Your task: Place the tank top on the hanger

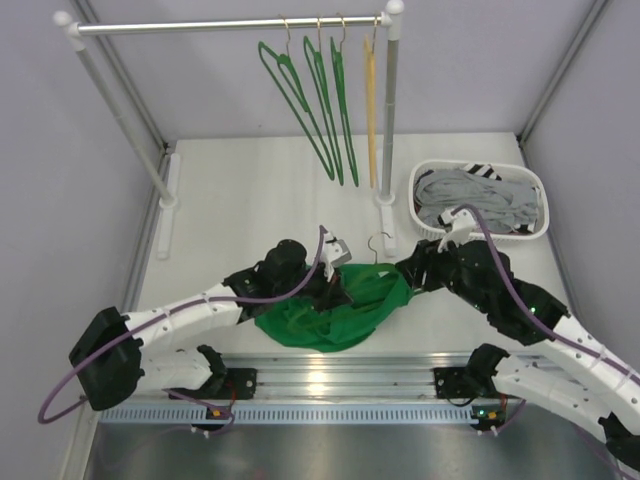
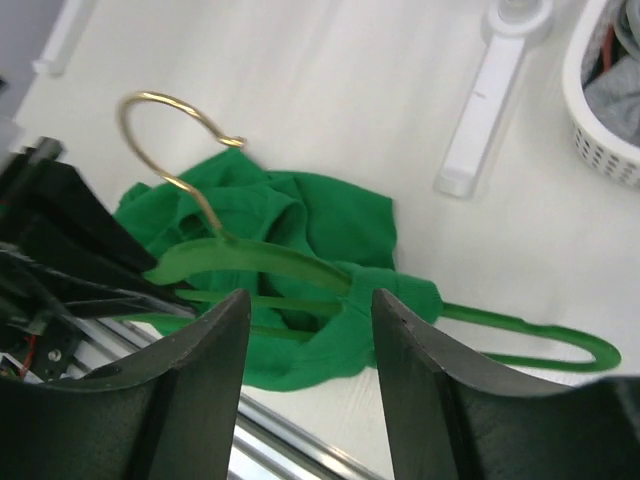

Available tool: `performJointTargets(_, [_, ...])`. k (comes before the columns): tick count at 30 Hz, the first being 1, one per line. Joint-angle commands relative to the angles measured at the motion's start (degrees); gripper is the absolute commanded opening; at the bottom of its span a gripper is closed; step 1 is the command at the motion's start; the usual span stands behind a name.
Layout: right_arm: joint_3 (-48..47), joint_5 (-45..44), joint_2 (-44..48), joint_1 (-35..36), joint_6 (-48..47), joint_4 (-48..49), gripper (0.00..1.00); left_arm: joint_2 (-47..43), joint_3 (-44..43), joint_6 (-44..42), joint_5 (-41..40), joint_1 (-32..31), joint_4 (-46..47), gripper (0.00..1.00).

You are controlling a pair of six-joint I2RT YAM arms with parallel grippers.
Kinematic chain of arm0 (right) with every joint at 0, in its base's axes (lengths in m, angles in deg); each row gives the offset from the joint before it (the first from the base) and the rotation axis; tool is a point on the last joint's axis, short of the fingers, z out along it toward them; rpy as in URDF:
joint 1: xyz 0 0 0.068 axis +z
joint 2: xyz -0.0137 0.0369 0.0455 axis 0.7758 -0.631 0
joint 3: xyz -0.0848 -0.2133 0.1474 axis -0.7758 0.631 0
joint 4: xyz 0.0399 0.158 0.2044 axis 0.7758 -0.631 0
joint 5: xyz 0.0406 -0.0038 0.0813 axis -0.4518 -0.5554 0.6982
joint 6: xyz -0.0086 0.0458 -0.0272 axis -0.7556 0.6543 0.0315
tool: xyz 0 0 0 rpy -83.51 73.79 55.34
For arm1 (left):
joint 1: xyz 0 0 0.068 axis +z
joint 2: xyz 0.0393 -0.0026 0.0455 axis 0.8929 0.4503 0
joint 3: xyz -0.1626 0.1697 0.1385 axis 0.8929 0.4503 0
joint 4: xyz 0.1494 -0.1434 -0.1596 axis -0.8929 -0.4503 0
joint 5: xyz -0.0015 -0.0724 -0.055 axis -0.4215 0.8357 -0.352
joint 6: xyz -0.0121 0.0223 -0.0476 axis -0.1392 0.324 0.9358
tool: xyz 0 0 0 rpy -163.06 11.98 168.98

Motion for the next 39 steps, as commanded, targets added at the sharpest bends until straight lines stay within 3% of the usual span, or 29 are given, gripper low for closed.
performJointTargets(1, [0.7,4.2,-0.5,-0.1,-3.7,8.6,0.52,2.4,-0.7,1.3,2.0,-0.1,8.5,0.00])
performJointTargets(16, [1.2,-3.6,-13.4,3.7,-1.4,14.7,0.47,8.7,-3.7,3.8,1.2,-0.2,10.5,0.00])
performJointTargets(31, [3.3,-11.9,-16.7,7.3,0.3,17.3,0.36,11.7,-5.6,4.1,3.1,-0.3,11.0,0.00])
performJointTargets(39, [4.1,-14.2,-18.0,8.5,1.2,17.4,0.08,13.9,-7.0,4.3,1.8,-1.1,10.9,0.02])
